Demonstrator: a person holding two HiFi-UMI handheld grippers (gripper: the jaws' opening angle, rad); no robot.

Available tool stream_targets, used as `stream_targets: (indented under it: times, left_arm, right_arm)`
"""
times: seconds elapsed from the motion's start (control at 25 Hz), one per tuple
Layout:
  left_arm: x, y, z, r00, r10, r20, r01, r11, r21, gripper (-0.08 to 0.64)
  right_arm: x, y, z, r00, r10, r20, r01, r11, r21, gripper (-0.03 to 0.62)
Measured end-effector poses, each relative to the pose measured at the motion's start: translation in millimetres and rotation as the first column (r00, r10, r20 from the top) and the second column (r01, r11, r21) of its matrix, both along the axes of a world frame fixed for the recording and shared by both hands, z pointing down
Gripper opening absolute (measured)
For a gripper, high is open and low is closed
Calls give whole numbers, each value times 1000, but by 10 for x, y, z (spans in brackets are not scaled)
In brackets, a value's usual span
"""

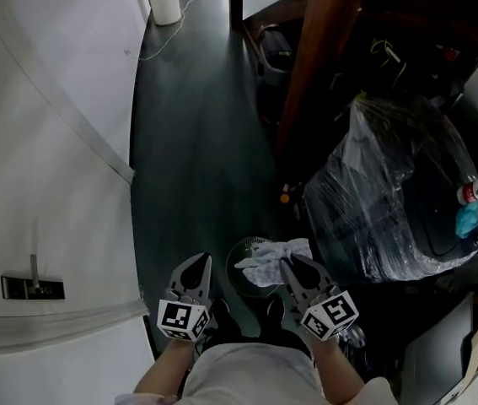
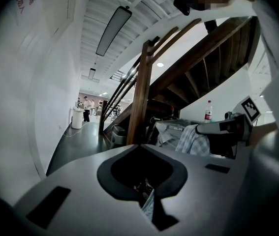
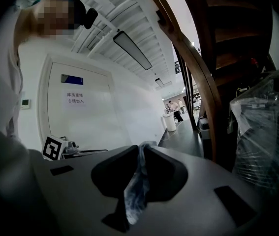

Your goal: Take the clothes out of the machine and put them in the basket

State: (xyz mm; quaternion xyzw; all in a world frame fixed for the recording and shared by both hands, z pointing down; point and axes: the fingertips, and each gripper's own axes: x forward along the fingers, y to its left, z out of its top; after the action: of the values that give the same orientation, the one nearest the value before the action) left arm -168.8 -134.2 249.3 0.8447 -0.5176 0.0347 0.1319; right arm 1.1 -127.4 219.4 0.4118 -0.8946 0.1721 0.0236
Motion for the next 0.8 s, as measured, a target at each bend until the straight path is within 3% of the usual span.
stream_targets:
  times: [0.56, 0.8]
  left_arm:
    - [104, 245, 822, 998, 56, -19, -58, 991, -120, 21]
    - [160, 281, 1299, 998, 68, -8, -69, 981, -184, 21]
  right_arm:
    - [-32, -12, 817, 1000, 9, -15, -11, 988, -152, 51]
    - [13, 23, 1300, 999, 36, -15, -38, 969, -242, 51]
